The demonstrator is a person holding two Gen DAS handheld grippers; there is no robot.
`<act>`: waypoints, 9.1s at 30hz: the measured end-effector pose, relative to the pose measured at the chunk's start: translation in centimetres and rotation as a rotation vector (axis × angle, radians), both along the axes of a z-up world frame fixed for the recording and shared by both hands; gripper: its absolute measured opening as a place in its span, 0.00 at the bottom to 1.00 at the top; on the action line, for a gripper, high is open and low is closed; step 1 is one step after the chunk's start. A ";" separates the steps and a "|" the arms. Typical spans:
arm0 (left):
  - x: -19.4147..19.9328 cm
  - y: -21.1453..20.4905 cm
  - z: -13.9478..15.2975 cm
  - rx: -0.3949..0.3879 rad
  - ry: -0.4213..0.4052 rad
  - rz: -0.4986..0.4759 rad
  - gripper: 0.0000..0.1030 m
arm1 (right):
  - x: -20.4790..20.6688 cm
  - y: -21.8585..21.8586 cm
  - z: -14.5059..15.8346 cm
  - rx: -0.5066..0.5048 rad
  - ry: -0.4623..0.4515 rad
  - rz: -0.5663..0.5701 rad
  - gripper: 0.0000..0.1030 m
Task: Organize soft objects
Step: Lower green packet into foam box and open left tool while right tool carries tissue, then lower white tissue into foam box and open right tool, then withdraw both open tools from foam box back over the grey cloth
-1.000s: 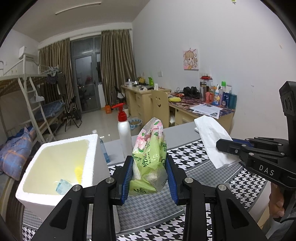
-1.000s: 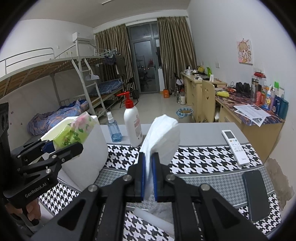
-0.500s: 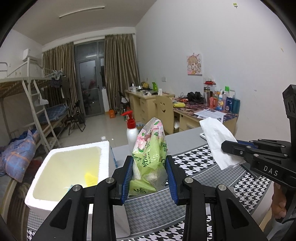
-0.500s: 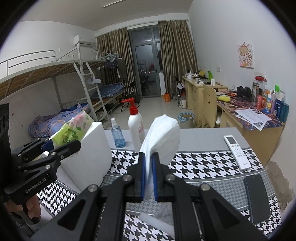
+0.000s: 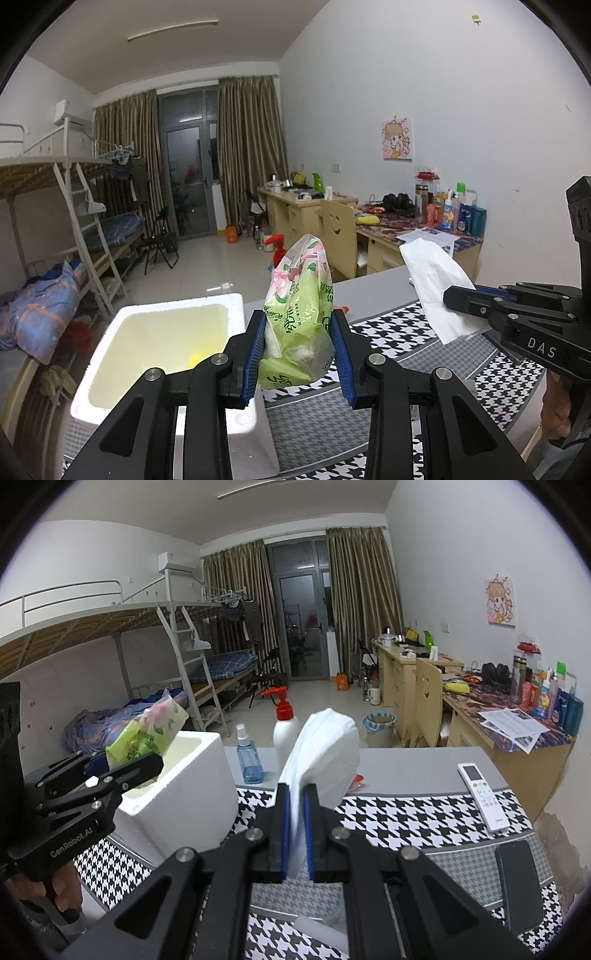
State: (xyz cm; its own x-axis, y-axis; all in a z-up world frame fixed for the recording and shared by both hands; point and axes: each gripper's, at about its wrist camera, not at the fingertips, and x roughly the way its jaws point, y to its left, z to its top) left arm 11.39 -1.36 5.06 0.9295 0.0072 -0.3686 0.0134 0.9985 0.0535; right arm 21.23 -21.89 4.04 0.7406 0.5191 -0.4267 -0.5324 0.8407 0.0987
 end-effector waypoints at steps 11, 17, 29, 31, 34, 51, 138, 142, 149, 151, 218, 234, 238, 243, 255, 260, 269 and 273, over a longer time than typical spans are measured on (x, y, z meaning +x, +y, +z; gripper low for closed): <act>-0.2 1.0 0.7 0.005 -0.021 0.024 0.36 | -0.1 1.3 0.7 0.010 -0.016 0.019 0.10; -0.1 1.6 1.0 0.003 -0.029 0.039 0.36 | -0.2 2.1 1.0 0.009 -0.026 0.039 0.10; -0.8 2.7 1.4 -0.008 -0.052 0.089 0.36 | -0.3 3.3 1.3 0.006 -0.040 0.074 0.10; -0.8 2.9 1.5 -0.010 -0.053 0.093 0.36 | -0.2 3.3 1.3 0.010 -0.042 0.075 0.10; -0.7 3.1 1.5 -0.009 -0.052 0.101 0.36 | -0.1 3.5 1.4 0.013 -0.041 0.077 0.10; -0.2 3.9 1.5 -0.016 -0.042 0.168 0.36 | -0.2 5.8 1.6 0.008 -0.052 0.141 0.10; -0.9 12.4 0.1 -0.045 -0.016 0.381 0.99 | 0.2 16.3 0.8 -0.068 -0.002 0.272 0.10; -1.4 13.1 0.0 -0.052 -0.018 0.396 0.99 | 0.1 16.8 0.7 -0.069 -0.012 0.288 0.10; -2.0 13.6 -0.2 -0.052 -0.013 0.415 0.99 | 0.2 18.0 0.4 -0.070 -0.001 0.305 0.10; -2.3 13.9 -0.3 -0.059 -0.016 0.420 0.99 | 0.1 18.3 0.3 -0.072 0.001 0.311 0.10; -6.1 9.3 2.0 -0.041 -0.092 0.354 0.99 | -4.4 12.6 1.4 0.006 -0.108 0.308 0.89; -6.8 6.5 1.1 -0.002 -0.130 0.333 0.99 | -5.9 10.0 0.8 0.018 -0.149 0.243 0.89; -7.0 5.6 0.8 0.019 -0.140 0.337 0.99 | -6.0 9.3 0.6 0.021 -0.151 0.225 0.89; -7.2 5.1 0.3 0.006 -0.144 0.348 0.99 | -6.1 8.6 0.2 0.024 -0.161 0.209 0.89; -7.2 4.8 -1.1 -0.044 -0.132 0.335 0.99 | -6.1 6.7 -0.6 0.038 -0.174 0.171 0.89; -7.6 4.5 -1.4 -0.050 -0.146 0.317 0.99 | -6.2 6.3 -1.2 0.033 -0.173 0.156 0.89; -7.1 3.8 -1.7 -0.053 -0.139 0.268 0.99 | -6.4 5.1 -1.6 0.017 -0.165 0.114 0.89; -7.0 3.3 -2.2 -0.063 -0.129 0.230 0.99 | -6.5 4.2 -1.8 0.008 -0.161 0.088 0.89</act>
State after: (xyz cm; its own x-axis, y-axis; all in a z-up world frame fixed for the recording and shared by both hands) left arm 4.40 1.91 2.90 0.9453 0.2046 -0.2541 -0.2174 0.9758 -0.0228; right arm 14.69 -17.66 2.25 0.7506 0.5876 -0.3023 -0.6133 0.7898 0.0125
